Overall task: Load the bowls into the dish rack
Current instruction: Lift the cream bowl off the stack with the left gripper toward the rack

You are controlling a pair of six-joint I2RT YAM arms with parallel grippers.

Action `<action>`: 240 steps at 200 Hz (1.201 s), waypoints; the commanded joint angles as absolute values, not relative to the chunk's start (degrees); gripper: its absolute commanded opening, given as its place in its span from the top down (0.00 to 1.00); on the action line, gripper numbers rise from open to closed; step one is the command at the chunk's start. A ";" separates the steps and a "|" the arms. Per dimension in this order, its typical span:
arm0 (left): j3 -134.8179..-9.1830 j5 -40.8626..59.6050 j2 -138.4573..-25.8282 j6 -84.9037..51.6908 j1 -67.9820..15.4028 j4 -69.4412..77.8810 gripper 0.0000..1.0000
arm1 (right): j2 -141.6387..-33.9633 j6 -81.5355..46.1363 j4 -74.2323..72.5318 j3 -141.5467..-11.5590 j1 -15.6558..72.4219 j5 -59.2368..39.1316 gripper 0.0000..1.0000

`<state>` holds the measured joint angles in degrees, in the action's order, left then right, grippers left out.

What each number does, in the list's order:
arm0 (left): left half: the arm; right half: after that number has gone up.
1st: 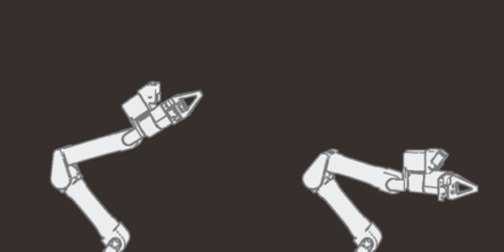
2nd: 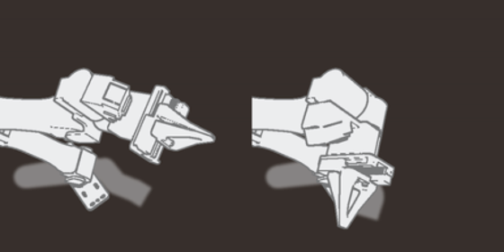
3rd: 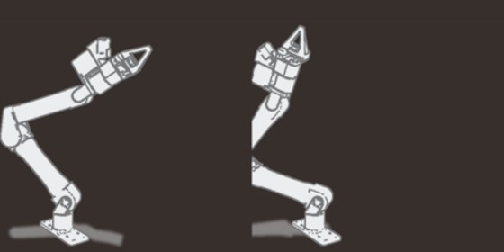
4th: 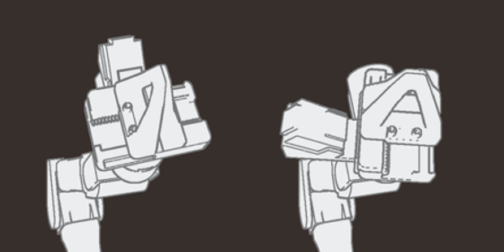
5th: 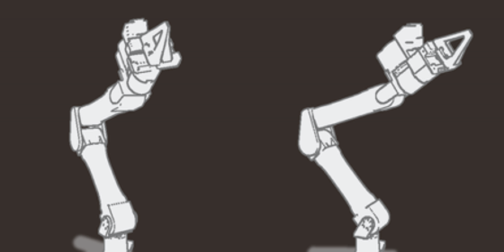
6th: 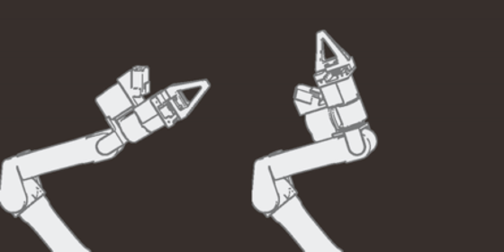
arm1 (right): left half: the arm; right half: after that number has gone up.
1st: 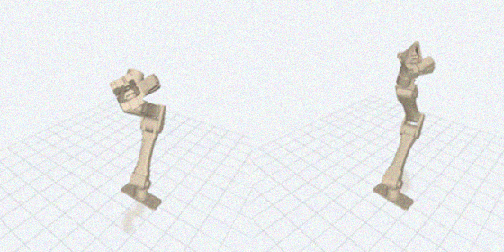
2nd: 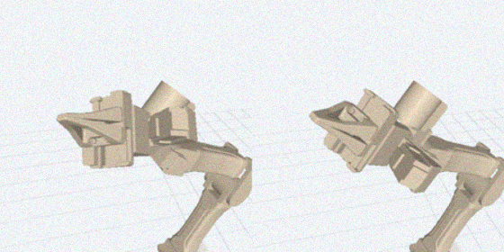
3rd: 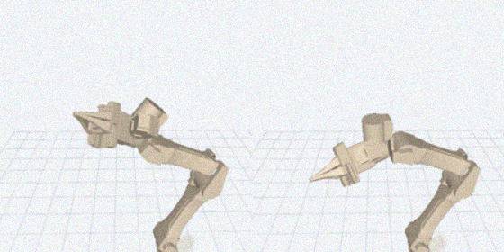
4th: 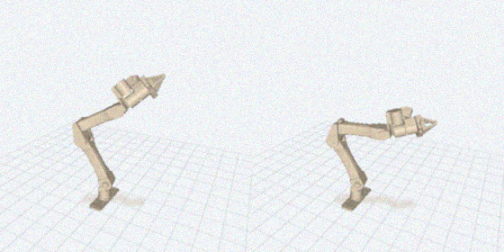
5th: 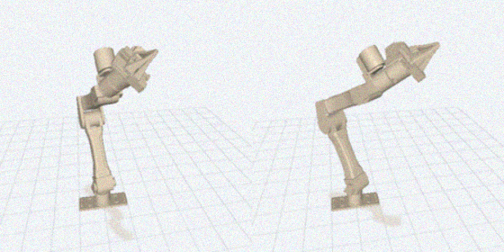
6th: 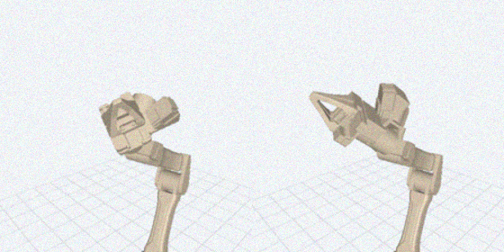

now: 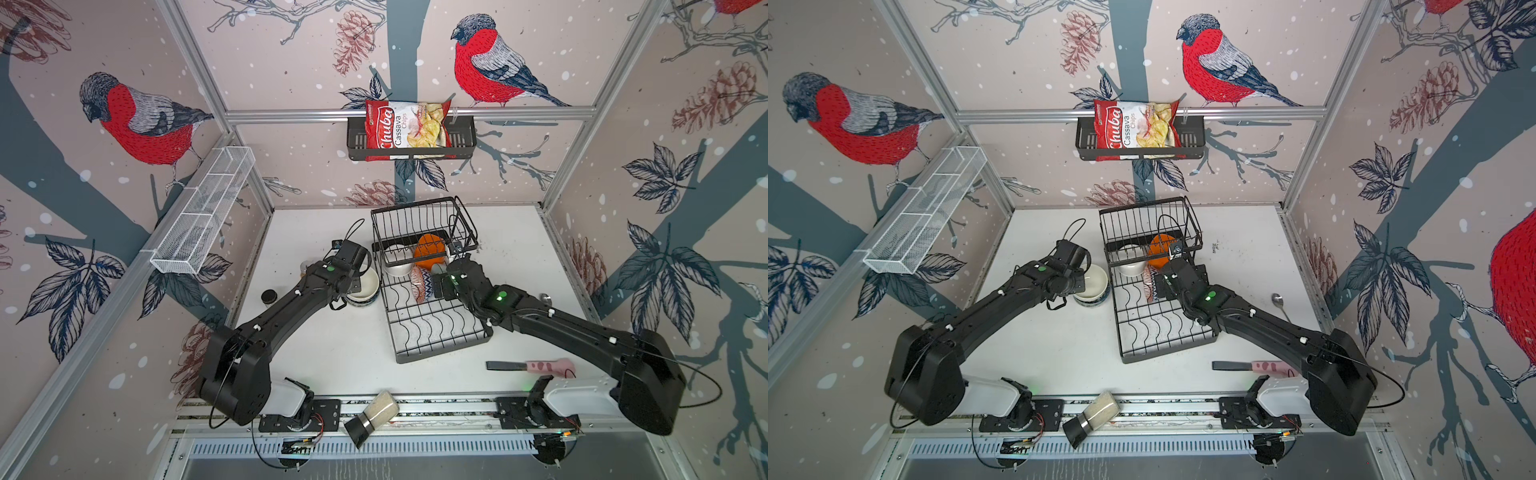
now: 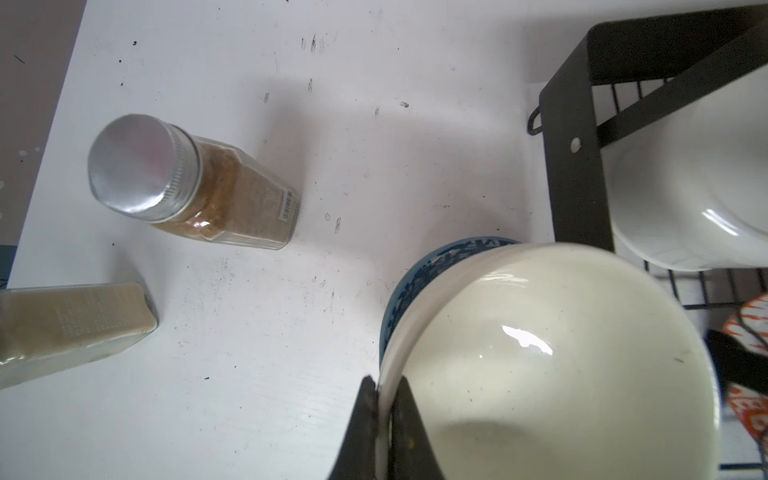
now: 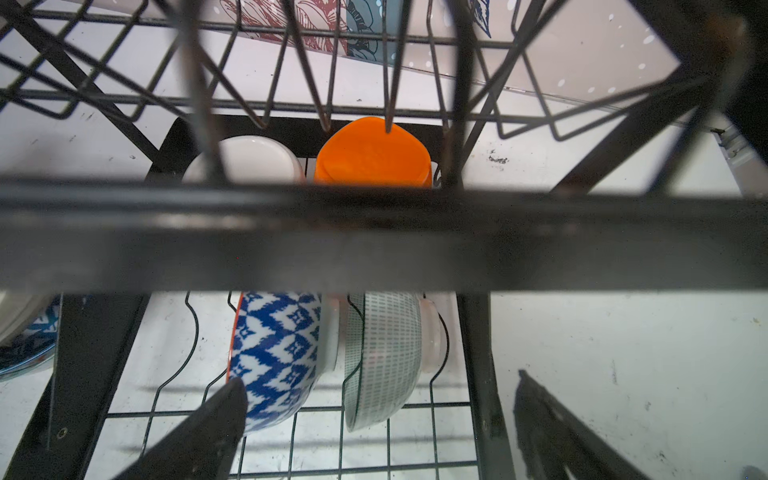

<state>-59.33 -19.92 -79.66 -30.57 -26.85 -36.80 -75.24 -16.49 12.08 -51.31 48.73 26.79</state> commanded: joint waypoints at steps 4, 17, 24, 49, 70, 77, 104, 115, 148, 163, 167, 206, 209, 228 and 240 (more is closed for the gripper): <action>-59.31 -18.93 -77.77 -30.50 -26.73 -34.98 1.00 | -75.11 -17.14 10.99 -51.68 48.77 25.80 0.01; -59.02 -18.28 -76.97 -30.29 -26.75 -35.78 1.00 | -74.87 -17.37 11.14 -52.02 48.91 24.52 0.01; -58.74 -17.72 -76.35 -30.16 -26.76 -36.16 1.00 | -74.75 -17.55 11.12 -52.27 48.87 23.75 0.01; -56.03 -13.13 -72.87 -28.91 -26.78 -34.72 1.00 | -74.78 -18.39 11.36 -53.40 49.09 20.68 0.01; -53.98 -8.71 -69.82 -28.30 -26.79 -33.28 1.00 | -75.03 -19.02 11.52 -54.35 49.61 18.37 0.01; -53.41 -7.97 -68.78 -28.30 -26.80 -32.97 1.00 | -75.19 -19.08 11.64 -54.70 49.81 17.75 0.01; -52.37 -5.91 -65.35 -27.71 -26.82 -32.86 1.00 | -76.22 -19.77 13.45 -56.91 50.84 16.01 0.02; -52.04 -4.77 -64.33 -27.68 -26.89 -32.79 1.00 | -76.65 -20.07 14.48 -58.08 51.42 15.82 0.03; -51.40 -3.39 -62.56 -29.03 -28.90 -32.52 1.00 | -77.72 -20.86 17.90 -61.77 53.32 15.76 0.06; -51.48 -4.45 -62.45 -30.15 -31.29 -32.39 1.00 | -78.12 -21.34 19.59 -63.31 53.61 14.98 0.09; -51.48 -4.73 -62.49 -30.55 -32.15 -32.30 1.00 | -78.30 -21.42 20.03 -63.71 53.70 14.73 0.09; -51.48 -6.76 -63.67 -34.42 -37.77 -30.54 1.00 | -79.45 -23.11 26.01 -67.12 54.52 13.44 0.18; -51.45 -7.09 -63.78 -34.71 -38.08 -30.38 1.00 | -79.39 -23.22 26.42 -67.25 54.65 13.45 0.18; -51.50 -7.60 -64.72 -35.64 -39.38 -29.39 1.00 | -78.70 -23.81 28.85 -67.68 55.95 13.75 0.21; -51.61 -8.14 -65.69 -36.10 -39.95 -29.14 1.00 | -78.02 -24.16 30.24 -67.76 56.71 13.71 0.23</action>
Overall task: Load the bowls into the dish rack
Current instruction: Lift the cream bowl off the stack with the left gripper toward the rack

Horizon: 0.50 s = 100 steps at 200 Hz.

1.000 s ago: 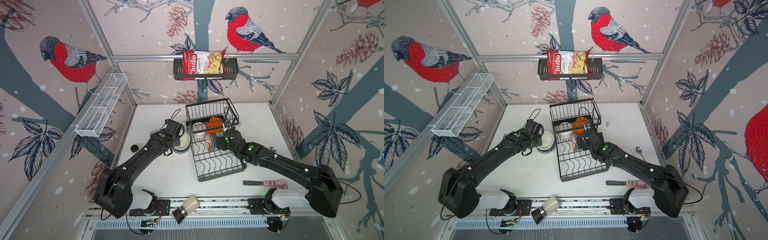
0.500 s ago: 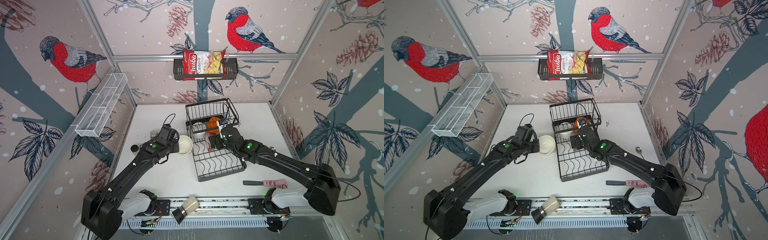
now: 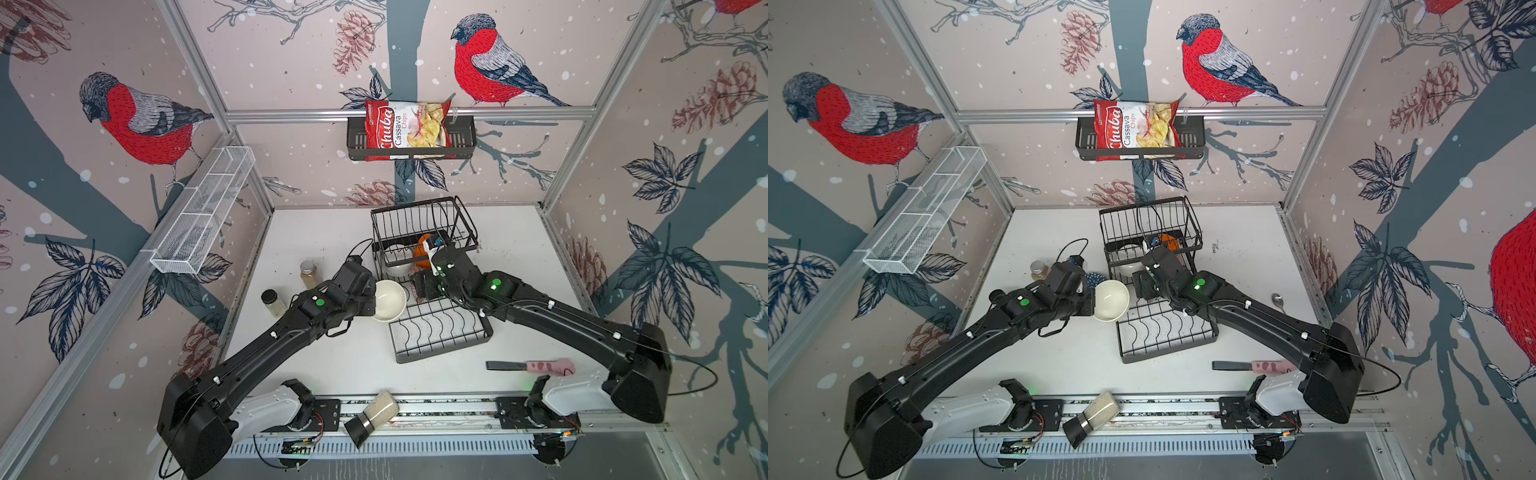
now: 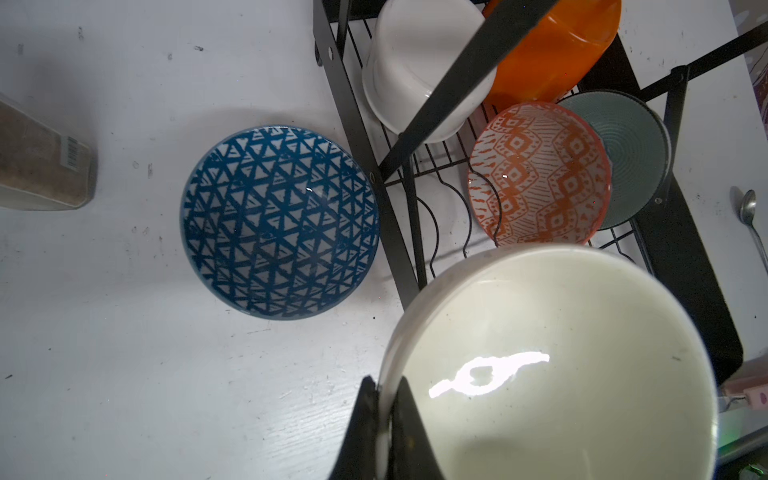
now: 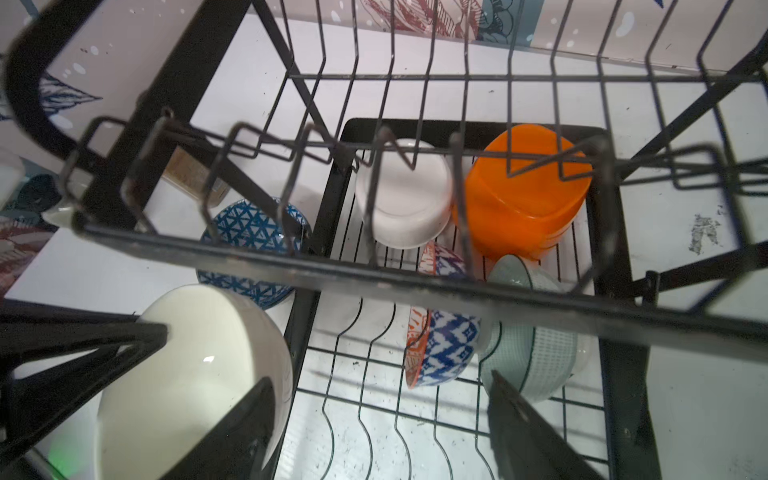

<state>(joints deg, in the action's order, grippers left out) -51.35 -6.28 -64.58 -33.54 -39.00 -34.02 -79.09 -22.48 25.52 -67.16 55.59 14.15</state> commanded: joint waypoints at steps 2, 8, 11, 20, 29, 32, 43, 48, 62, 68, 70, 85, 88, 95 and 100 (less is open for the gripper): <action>-51.64 -8.21 -65.84 -36.16 -40.05 -29.10 1.00 | -77.91 -24.17 30.41 -67.74 56.89 13.71 0.23; -51.82 -8.42 -66.23 -36.41 -40.39 -28.88 1.00 | -77.51 -24.26 31.03 -67.53 57.20 13.71 0.23; -51.73 -8.46 -66.42 -36.46 -40.57 -28.71 1.00 | -77.32 -24.40 31.21 -67.50 57.36 13.70 0.24; -51.77 -8.48 -67.07 -36.73 -41.10 -28.03 1.00 | -76.87 -24.51 31.66 -67.06 57.77 13.74 0.27; -51.92 -8.53 -67.54 -37.10 -41.85 -27.42 1.00 | -76.53 -25.02 32.32 -66.82 58.00 13.72 0.28; -52.01 -8.60 -67.78 -37.23 -42.09 -27.28 1.00 | -76.33 -25.11 32.43 -66.85 58.08 13.61 0.29; -52.54 -9.50 -68.60 -37.60 -43.05 -27.16 1.00 | -76.23 -25.72 33.40 -67.10 58.25 13.46 0.34; -52.88 -10.11 -69.09 -37.88 -43.59 -27.24 1.00 | -76.20 -25.95 33.76 -67.31 58.35 13.45 0.35; -53.97 -11.58 -70.51 -38.23 -44.78 -27.51 1.00 | -76.04 -26.33 34.56 -67.78 58.65 13.33 0.36; -54.43 -12.04 -71.18 -38.34 -45.20 -27.54 1.00 | -76.11 -26.41 34.86 -68.01 58.79 13.27 0.37; -54.61 -12.15 -71.41 -38.39 -45.31 -27.52 1.00 | -76.13 -26.49 34.97 -68.11 58.78 13.21 0.37; -55.79 -13.32 -73.13 -38.49 -46.56 -27.53 1.00 | -76.73 -26.71 35.79 -68.72 58.84 13.42 0.39; -56.06 -13.54 -73.41 -38.56 -46.72 -27.56 1.00 | -76.95 -26.84 36.00 -68.86 58.86 13.52 0.40; -56.57 -13.94 -74.09 -38.50 -47.14 -27.67 1.00 | -77.47 -26.88 36.54 -69.12 58.88 13.70 0.40; -56.84 -14.21 -74.62 -38.50 -47.40 -27.66 1.00 | -77.87 -26.87 36.87 -69.15 58.89 13.90 0.40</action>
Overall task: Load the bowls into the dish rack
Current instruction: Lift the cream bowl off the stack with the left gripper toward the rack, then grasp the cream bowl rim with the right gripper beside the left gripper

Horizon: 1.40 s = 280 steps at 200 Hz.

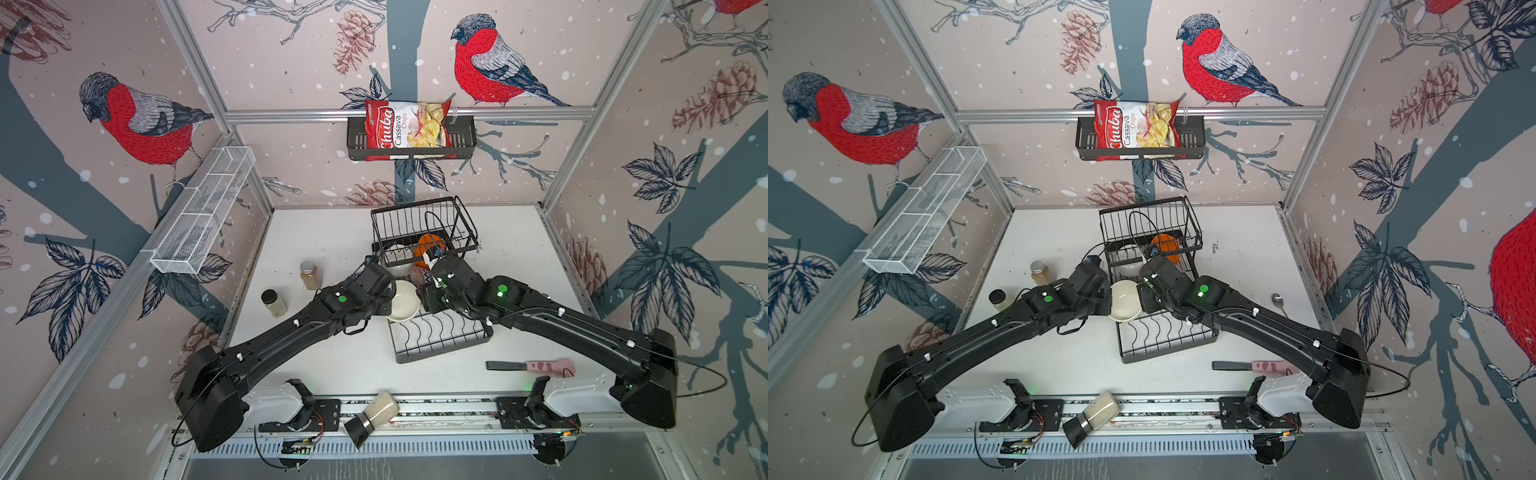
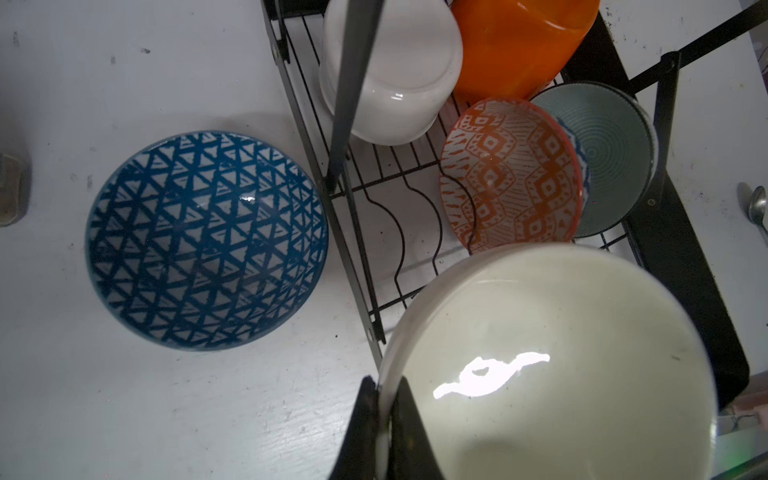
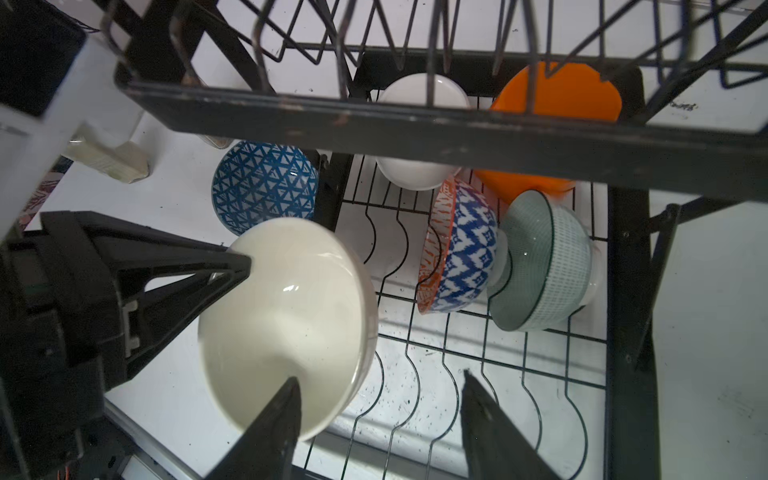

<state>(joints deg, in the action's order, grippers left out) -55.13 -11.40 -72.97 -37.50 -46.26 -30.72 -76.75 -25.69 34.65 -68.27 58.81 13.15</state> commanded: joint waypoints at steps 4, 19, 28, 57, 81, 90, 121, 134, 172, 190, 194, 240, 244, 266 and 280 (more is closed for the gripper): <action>-56.85 -14.40 -75.01 -38.50 -47.52 -27.75 1.00 | -78.17 -26.94 37.10 -69.22 58.87 14.16 0.40; -56.85 -14.91 -76.07 -38.36 -47.98 -27.64 1.00 | -79.64 -27.11 38.06 -69.46 58.83 14.71 0.44; -58.56 -14.94 -76.61 -38.24 -48.22 -27.55 1.00 | -80.69 -27.33 38.84 -69.89 58.80 14.85 0.46; -58.97 -14.96 -77.54 -38.00 -48.45 -26.92 1.00 | -83.55 -27.92 40.39 -70.89 58.71 15.46 0.51; -59.00 -14.68 -77.78 -37.79 -48.52 -26.28 1.00 | -84.79 -27.95 39.09 -70.60 58.45 15.12 0.54; -58.99 -14.62 -77.78 -37.78 -48.52 -26.19 1.00 | -85.11 -28.08 38.78 -70.51 58.29 15.04 0.55; -58.95 -14.33 -77.71 -37.54 -48.53 -25.81 1.00 | -85.91 -28.38 37.69 -70.30 57.44 14.72 0.60; -58.80 -14.24 -77.73 -37.53 -48.59 -25.58 1.00 | -86.10 -28.69 37.16 -70.15 57.06 14.50 0.61; -58.36 -13.89 -77.81 -37.54 -48.56 -24.82 1.00 | -86.41 -29.61 35.18 -69.77 56.35 13.41 0.66; -58.27 -13.89 -77.86 -37.61 -48.60 -24.53 1.00 | -86.85 -29.84 34.50 -69.94 56.15 13.10 0.68; -58.27 -13.95 -77.87 -37.57 -48.58 -24.51 1.00 | -87.06 -29.88 34.46 -69.89 56.00 13.14 0.68; -58.18 -13.97 -77.86 -37.62 -48.57 -24.13 1.00 | -88.84 -30.49 34.08 -70.20 55.96 13.61 0.75; -58.18 -13.98 -77.87 -37.64 -48.60 -24.11 1.00 | -88.91 -30.59 33.97 -70.22 55.98 13.64 0.75; -58.18 -14.07 -77.96 -37.67 -48.56 -24.00 1.00 | -89.22 -30.88 33.51 -70.31 55.97 14.04 0.81; -58.27 -14.23 -78.04 -37.62 -48.55 -24.04 1.00 | -89.25 -31.01 33.35 -70.51 55.96 14.43 0.86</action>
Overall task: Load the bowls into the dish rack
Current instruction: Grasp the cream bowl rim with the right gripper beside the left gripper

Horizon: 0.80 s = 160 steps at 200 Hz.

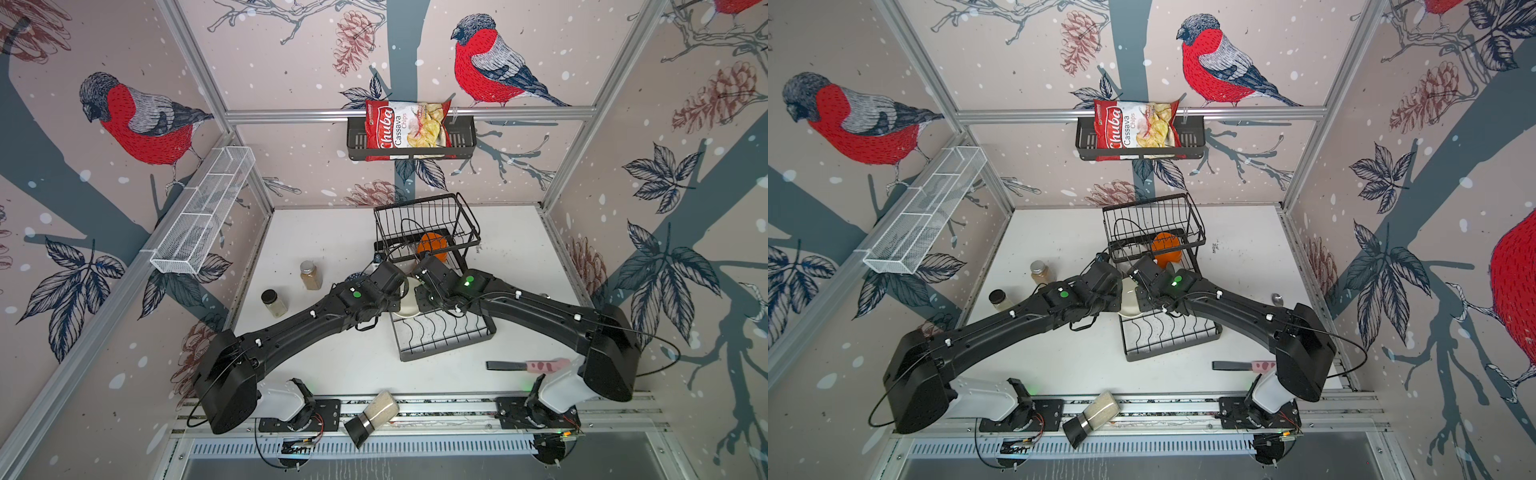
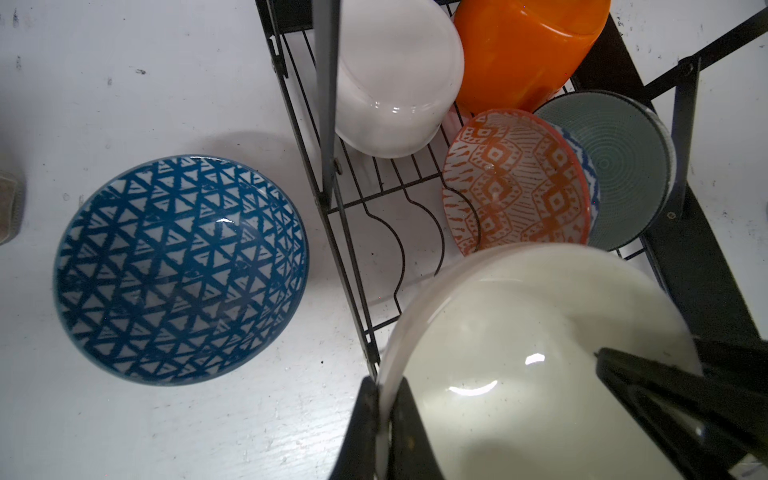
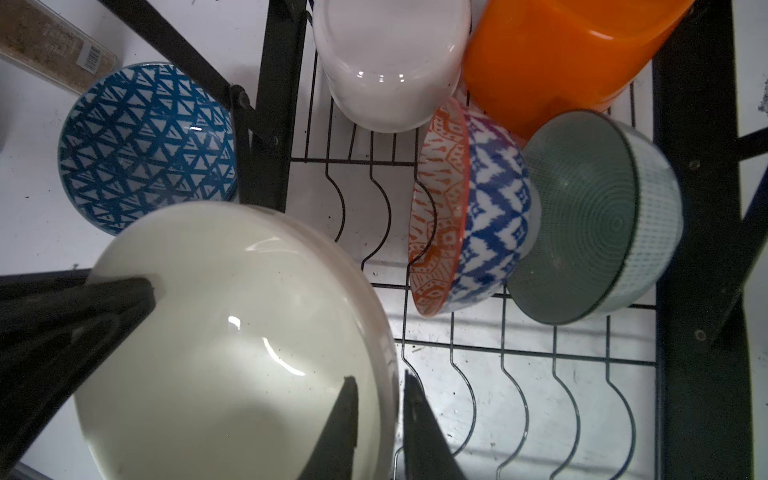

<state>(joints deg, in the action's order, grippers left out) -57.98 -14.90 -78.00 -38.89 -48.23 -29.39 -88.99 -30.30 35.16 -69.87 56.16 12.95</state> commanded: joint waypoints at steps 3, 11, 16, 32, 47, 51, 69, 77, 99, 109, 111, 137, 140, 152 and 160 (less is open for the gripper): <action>-58.27 -14.22 -78.03 -37.64 -48.60 -23.95 1.00 | -89.34 -31.02 33.36 -70.54 55.98 14.56 0.87; -58.27 -14.28 -78.05 -37.66 -48.59 -23.95 1.00 | -89.25 -31.10 33.32 -70.66 55.84 14.75 0.89; -58.33 -14.24 -78.12 -37.62 -48.60 -23.97 1.00 | -89.40 -31.15 33.33 -70.76 55.90 14.97 0.92; -58.45 -14.24 -78.29 -37.56 -48.56 -23.83 1.00 | -89.57 -31.29 33.40 -70.97 55.85 15.70 0.99; -58.62 -14.17 -78.57 -37.49 -48.57 -23.98 1.00 | -89.79 -31.51 33.40 -71.04 55.85 16.32 1.00; -58.62 -14.16 -78.66 -37.59 -48.58 -23.95 1.00 | -89.82 -31.56 33.45 -71.14 55.85 16.49 1.00; -58.62 -14.13 -78.84 -37.55 -48.57 -23.75 1.00 | -89.84 -31.97 33.49 -71.07 55.83 17.72 1.00; -58.62 -14.08 -78.84 -37.53 -48.58 -23.65 1.00 | -89.70 -32.13 33.49 -71.10 55.75 18.29 1.00; -58.54 -14.07 -78.65 -37.53 -48.60 -23.23 0.89 | -89.09 -32.21 33.41 -70.78 55.76 19.62 1.00; -58.46 -13.99 -78.51 -37.47 -48.60 -22.94 0.77 | -88.67 -32.34 33.49 -70.55 55.81 20.39 1.00; -58.45 -13.93 -78.43 -37.45 -48.56 -22.83 0.76 | -88.59 -32.39 33.49 -70.57 55.79 20.52 1.00; -57.77 -13.01 -77.33 -37.41 -48.55 -21.25 0.44 | -87.00 -32.70 33.48 -69.40 55.70 21.76 1.00; -57.63 -12.77 -77.16 -37.44 -48.60 -20.93 0.41 | -86.80 -32.77 33.49 -69.30 55.66 21.86 1.00; -57.48 -12.32 -76.39 -37.45 -48.60 -19.45 0.27 | -86.02 -32.97 33.58 -68.65 55.64 22.34 1.00; -55.81 -11.86 -75.74 -37.17 -48.60 -18.25 0.19 | -85.49 -32.97 33.76 -68.14 55.68 22.66 1.00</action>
<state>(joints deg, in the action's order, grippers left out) -57.47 -13.96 -77.12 -38.74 -48.53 -25.04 -87.13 -31.81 35.20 -69.04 55.72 19.97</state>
